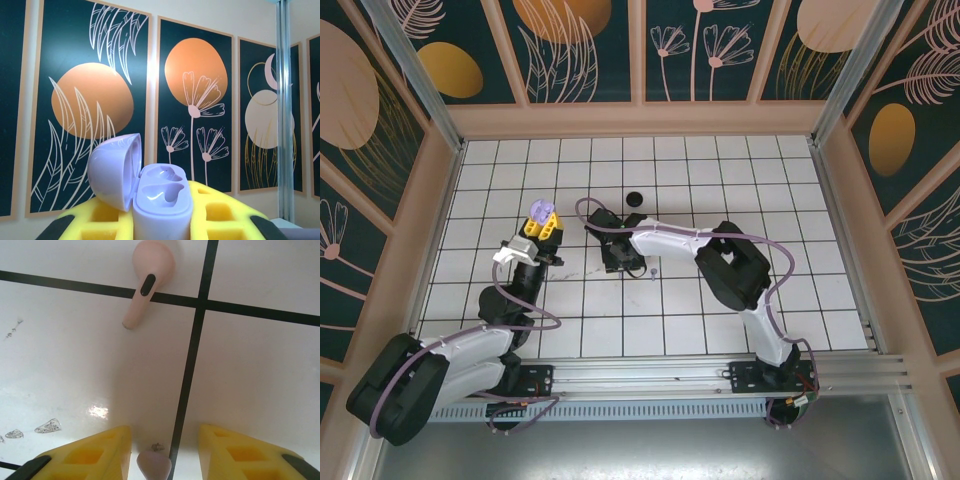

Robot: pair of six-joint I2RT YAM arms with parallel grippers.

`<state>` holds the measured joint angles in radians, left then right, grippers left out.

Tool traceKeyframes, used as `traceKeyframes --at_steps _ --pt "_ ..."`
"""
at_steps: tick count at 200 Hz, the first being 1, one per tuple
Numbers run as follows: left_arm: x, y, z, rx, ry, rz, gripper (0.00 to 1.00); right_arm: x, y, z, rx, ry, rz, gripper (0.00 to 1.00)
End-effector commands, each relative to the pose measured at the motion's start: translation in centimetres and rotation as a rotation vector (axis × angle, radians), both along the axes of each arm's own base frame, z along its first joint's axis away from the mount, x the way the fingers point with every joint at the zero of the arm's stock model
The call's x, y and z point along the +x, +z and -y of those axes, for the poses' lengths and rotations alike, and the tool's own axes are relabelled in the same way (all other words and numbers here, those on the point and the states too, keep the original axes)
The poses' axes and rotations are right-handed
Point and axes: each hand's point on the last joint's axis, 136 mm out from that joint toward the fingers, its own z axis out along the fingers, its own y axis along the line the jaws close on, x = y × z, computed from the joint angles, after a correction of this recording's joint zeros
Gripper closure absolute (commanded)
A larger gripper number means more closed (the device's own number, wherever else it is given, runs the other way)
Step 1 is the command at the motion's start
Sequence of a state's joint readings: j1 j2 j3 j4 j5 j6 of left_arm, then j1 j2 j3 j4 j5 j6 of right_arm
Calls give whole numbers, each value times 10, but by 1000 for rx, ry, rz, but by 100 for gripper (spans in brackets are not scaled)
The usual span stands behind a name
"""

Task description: Insert the wireless bluetooth earbuds into the charging case

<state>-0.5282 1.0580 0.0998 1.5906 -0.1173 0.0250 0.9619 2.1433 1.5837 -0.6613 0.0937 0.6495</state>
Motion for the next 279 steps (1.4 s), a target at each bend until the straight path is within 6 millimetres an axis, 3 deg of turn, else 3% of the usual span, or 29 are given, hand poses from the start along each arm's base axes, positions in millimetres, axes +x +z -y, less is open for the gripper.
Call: traceKeyframes --at_steps 1,164,279 --pt "-6 9 -8 -17 20 46 100 -6 -7 -1 -36 -8 -10 60" --pt "-2 6 -4 1 9 39 100 -20 -20 1 -99 14 -16 64" --pt "2 7 2 17 -4 27 100 -28 -22 3 -81 18 -11 78"
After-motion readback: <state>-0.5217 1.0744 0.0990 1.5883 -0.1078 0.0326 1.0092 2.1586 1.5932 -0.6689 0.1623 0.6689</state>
